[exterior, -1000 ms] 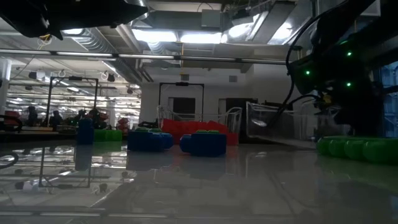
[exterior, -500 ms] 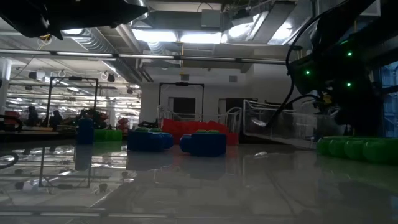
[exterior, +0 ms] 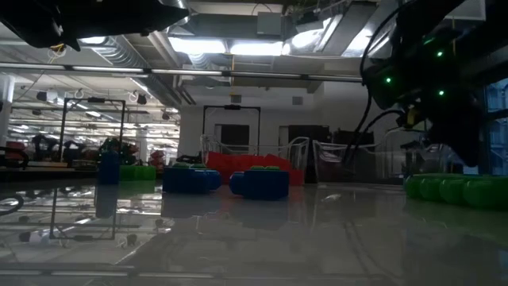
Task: Sort blocks
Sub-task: Adjust the top right transparent bin
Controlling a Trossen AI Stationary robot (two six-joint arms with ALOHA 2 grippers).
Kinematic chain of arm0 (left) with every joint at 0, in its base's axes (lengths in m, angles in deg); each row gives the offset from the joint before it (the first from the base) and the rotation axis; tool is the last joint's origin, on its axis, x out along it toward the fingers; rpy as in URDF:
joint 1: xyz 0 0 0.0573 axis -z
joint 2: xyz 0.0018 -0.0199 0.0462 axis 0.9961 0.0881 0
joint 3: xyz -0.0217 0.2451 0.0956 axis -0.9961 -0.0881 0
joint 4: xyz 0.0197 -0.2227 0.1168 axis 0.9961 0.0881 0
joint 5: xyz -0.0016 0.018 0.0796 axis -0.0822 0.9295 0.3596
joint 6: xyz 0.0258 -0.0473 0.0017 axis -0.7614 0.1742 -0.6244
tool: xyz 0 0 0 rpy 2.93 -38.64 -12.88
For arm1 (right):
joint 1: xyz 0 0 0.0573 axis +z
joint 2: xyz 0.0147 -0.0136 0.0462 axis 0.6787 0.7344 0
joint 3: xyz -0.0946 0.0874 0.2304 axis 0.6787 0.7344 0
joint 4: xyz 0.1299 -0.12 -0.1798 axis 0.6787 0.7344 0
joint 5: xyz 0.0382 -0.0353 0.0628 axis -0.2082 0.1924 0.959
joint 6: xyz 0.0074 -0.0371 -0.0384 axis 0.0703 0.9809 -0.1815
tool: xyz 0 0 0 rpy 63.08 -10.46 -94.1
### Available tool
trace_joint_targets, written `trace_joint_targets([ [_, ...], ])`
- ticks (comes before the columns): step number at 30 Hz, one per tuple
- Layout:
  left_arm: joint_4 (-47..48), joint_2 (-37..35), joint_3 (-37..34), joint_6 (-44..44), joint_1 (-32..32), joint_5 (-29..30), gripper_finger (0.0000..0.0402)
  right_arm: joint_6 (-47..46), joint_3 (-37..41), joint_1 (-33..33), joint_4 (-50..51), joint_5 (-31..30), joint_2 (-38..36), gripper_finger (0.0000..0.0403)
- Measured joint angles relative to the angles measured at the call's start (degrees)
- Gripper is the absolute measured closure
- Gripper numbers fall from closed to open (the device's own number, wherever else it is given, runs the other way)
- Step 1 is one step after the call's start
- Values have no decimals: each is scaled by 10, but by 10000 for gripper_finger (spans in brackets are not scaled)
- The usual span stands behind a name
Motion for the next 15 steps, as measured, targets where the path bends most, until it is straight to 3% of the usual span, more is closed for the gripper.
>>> trace_joint_targets([
  [4,4,0,0,0,0,0,149,-20,0,53,-7,25,0,110],
  [8,3,0,0,0,0,0,149,-74,6,105,-7,1,-1,110],
  [15,3,0,0,2,0,0,149,-112,53,113,-56,-37,-1,110],
])
